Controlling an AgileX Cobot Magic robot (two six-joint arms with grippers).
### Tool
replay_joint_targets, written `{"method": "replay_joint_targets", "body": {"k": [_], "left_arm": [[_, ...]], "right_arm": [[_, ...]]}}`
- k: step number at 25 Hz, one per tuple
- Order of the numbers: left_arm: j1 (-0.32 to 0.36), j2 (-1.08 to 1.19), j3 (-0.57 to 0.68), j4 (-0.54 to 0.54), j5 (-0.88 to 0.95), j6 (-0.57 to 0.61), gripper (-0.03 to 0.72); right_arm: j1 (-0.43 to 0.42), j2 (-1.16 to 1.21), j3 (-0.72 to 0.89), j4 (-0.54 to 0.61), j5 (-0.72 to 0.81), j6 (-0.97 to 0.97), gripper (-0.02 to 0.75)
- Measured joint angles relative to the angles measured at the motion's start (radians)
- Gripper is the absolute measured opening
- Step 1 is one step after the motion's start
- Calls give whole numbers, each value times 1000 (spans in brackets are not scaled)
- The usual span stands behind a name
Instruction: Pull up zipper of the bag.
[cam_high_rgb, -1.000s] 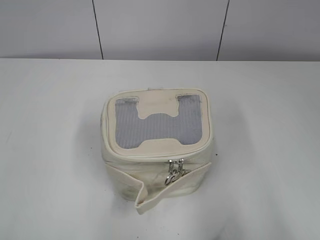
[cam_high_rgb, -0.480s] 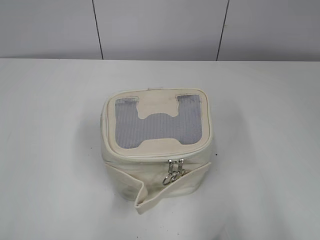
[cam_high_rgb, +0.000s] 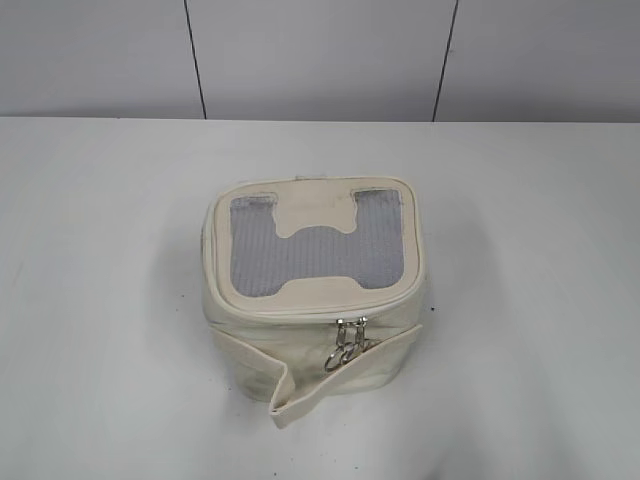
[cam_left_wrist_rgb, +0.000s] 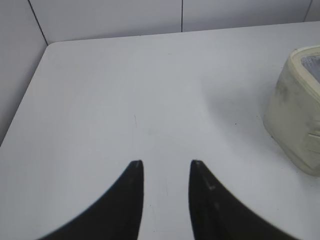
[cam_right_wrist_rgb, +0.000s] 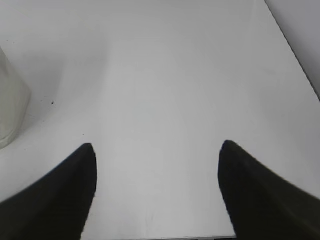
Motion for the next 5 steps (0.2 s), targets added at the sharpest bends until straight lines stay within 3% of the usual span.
{"method": "replay_joint_targets", "body": {"k": [5], "left_arm": [[0, 0, 0, 0, 0, 0, 243]], "right_arm": [[0, 0, 0, 0, 0, 0, 587]]}}
